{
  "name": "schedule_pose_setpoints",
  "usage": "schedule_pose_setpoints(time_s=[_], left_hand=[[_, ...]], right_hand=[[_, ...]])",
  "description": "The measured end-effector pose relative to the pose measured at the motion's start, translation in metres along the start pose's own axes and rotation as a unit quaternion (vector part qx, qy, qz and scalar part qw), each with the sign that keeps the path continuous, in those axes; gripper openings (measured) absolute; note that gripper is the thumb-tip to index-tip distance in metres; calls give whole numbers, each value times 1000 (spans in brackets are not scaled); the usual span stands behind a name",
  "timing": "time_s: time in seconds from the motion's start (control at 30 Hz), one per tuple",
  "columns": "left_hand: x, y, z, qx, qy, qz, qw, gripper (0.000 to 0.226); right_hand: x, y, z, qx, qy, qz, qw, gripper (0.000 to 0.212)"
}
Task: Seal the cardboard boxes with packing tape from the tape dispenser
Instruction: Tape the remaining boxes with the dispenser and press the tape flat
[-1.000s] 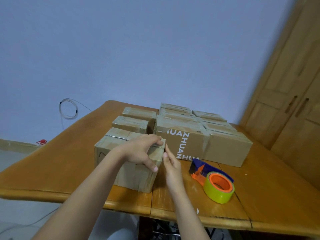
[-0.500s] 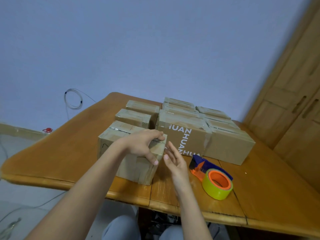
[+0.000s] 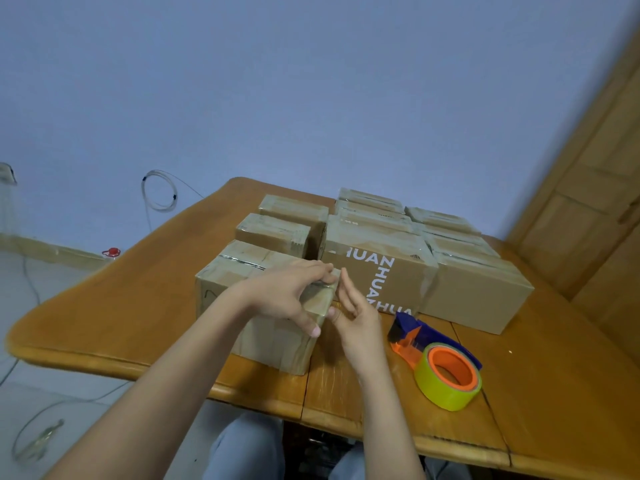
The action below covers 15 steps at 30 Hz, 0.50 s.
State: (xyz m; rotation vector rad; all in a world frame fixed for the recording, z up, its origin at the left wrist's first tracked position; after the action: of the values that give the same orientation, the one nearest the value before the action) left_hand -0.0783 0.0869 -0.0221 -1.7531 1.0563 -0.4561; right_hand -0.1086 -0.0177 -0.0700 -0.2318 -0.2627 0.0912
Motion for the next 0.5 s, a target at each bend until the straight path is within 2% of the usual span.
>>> schedule_pose_setpoints(time_s=[0.1, 0.13, 0.2, 0.27, 0.3, 0.37, 0.4, 0.5], left_hand=[[1, 2, 1, 14, -5, 0, 1000, 105], [-1, 2, 0, -14, 2, 3, 1000, 103], [-10, -5, -2, -191, 33, -21, 981, 85], [-25, -27, 3, -344, 77, -134, 926, 53], [-37, -42, 7, -354, 89, -213, 906, 44], [-61, -60, 12, -319, 96, -304, 893, 42], [-70, -65, 13, -273, 78, -320, 904, 45], [-85, -67, 37, -70, -44, -285, 955, 63]], right_hand=[[1, -5, 10, -62, 10, 19, 998, 76], [0, -8, 15, -75, 13, 26, 997, 76], [-5, -14, 26, -99, 13, 17, 995, 75], [-12, -19, 47, -129, -26, -18, 991, 64], [-16, -16, 58, -150, -47, -28, 987, 59], [-17, 1, 72, -198, -54, -11, 979, 61], [-17, 12, 73, -225, -43, 11, 973, 66], [-12, 38, 66, -329, -5, 65, 942, 83]])
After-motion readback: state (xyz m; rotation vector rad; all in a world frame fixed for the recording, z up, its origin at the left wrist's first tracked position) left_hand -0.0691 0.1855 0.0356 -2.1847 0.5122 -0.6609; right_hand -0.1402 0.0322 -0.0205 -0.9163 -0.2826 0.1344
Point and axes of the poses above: each hand's wrist, its own x-axis towards the middle knuckle, its own y-axis out of the palm, z = x × y, the point moved 9 cm from there along x, towards the middle knuckle, and after that the axes turned 14 degrees about z, right-handed, at the moved point
